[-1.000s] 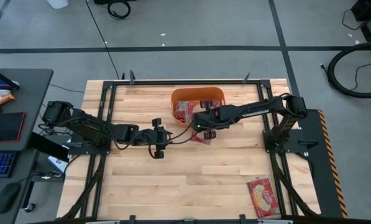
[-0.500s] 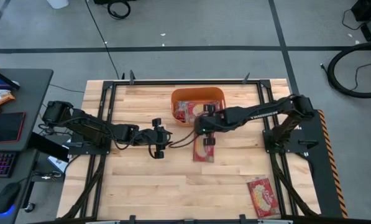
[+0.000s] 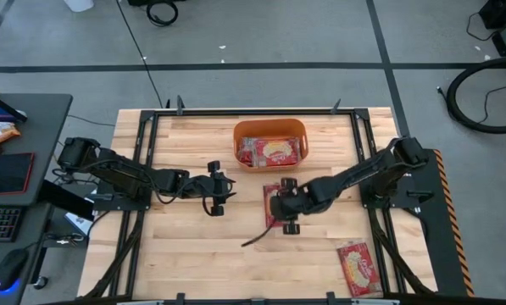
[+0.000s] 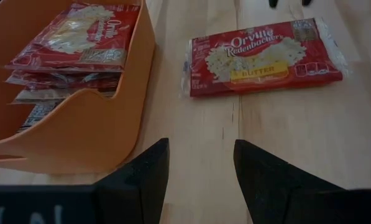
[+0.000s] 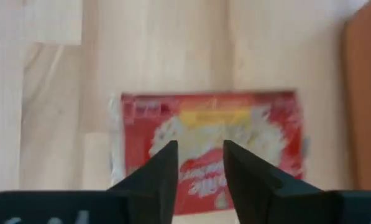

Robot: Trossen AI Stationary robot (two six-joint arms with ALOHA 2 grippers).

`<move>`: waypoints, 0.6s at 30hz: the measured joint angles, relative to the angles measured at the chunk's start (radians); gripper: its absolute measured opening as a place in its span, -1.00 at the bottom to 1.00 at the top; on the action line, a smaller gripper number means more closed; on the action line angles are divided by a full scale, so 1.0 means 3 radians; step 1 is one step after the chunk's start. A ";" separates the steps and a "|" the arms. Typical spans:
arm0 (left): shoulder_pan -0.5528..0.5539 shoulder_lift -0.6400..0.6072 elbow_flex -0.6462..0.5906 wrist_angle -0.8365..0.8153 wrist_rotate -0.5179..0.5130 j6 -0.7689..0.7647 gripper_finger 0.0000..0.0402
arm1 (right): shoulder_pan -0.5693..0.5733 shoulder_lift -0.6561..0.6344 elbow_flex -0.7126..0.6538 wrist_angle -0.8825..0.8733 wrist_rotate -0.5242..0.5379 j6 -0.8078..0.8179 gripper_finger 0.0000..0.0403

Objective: Sort popcorn bags into baskets
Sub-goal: Put the top red popcorn bag into the orange bin

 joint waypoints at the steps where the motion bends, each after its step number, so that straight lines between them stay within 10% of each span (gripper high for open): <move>1: 0.0000 0.0000 0.0000 0.0015 0.0000 0.0000 -0.08 | 0.0036 0.0015 -0.0055 0.0022 -0.0001 0.0067 -0.30; 18: 0.0000 0.0001 0.0001 0.0050 0.0000 0.0003 -0.08 | 0.0293 0.0230 -0.0633 0.0599 0.0039 0.0013 -0.05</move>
